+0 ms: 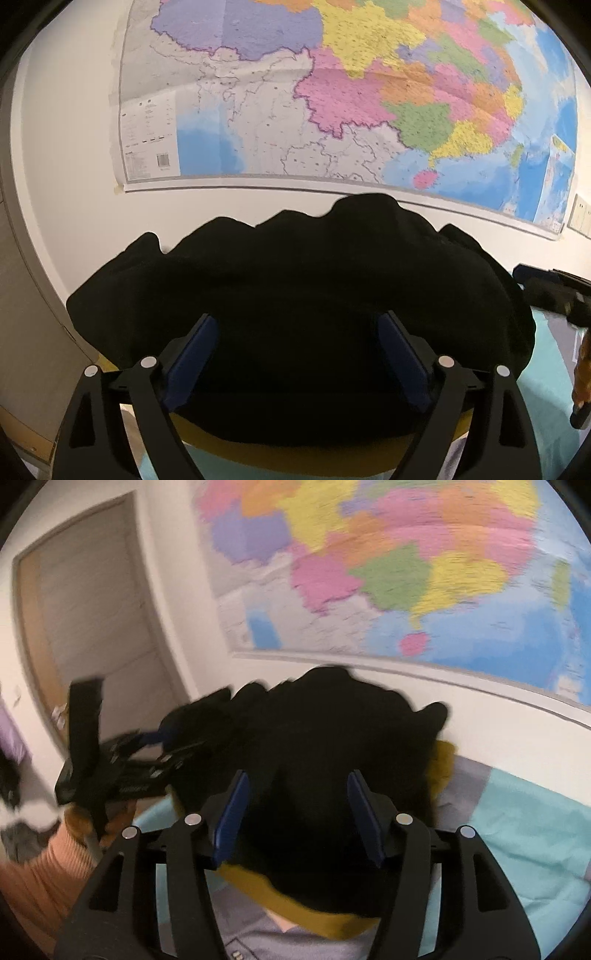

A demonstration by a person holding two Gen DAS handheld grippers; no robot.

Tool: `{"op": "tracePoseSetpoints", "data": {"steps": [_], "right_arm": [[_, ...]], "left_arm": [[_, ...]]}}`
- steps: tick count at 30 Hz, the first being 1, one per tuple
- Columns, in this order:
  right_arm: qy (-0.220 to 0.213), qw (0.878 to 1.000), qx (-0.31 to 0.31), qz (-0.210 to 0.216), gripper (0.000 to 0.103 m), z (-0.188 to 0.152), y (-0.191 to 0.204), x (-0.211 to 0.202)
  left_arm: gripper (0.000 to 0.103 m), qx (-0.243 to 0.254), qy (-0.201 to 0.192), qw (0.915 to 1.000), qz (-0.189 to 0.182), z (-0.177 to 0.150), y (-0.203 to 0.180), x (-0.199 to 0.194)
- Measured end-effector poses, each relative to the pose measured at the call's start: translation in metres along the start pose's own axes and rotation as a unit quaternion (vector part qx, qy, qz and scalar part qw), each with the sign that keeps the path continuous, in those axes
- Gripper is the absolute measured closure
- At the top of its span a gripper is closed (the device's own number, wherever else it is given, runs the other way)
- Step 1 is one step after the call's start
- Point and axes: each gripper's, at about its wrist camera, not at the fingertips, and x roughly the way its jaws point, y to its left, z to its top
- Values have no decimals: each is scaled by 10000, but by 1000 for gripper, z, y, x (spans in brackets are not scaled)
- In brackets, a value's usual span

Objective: Fold large clothes
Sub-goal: 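Carry the black coat bundle with both grippers over the mustard garment stack, then lower the black coat onto the mustard garment stack and open both grippers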

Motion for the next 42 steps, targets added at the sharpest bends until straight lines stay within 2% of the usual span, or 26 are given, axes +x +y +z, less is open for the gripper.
{"op": "tracePoseSetpoints", "data": {"steps": [3, 5, 10, 17, 20, 24, 28, 32, 40, 42], "right_arm": [[271, 9991, -279, -174, 49, -11, 8, 16], [395, 9987, -235, -214, 49, -19, 6, 28], [286, 9991, -160, -255, 48, -23, 6, 28], [108, 9977, -509, -435, 34, -23, 25, 17], [-58, 9977, -528, -432, 34, -27, 31, 6], [-50, 9986, -399, -349, 35, -32, 31, -2], [-151, 9979, -412, -473, 20, -42, 36, -14], [-172, 9982, -386, -422, 7, -58, 44, -26], [-154, 9968, -428, -657, 6, -84, 57, -42], [-151, 9974, -371, -597, 6, -87, 58, -45]], "left_arm": [[10, -1, 42, 10000, 28, -4, -3, 5], [9, -18, 72, 10000, 48, -6, -3, 10], [7, -46, 136, 9997, 180, -9, -4, 19], [7, -233, 52, 9990, 381, -10, -10, 7], [7, -250, -4, 9991, 341, -14, -14, -3], [7, -378, 11, 9988, 297, -24, -18, -15], [7, -674, 87, 9969, 397, -40, -23, -30], [7, -808, 202, 9954, 471, -55, -31, -43], [7, -761, 262, 9936, 790, -78, -56, -69], [7, -779, 270, 9936, 776, -81, -59, -75]]}}
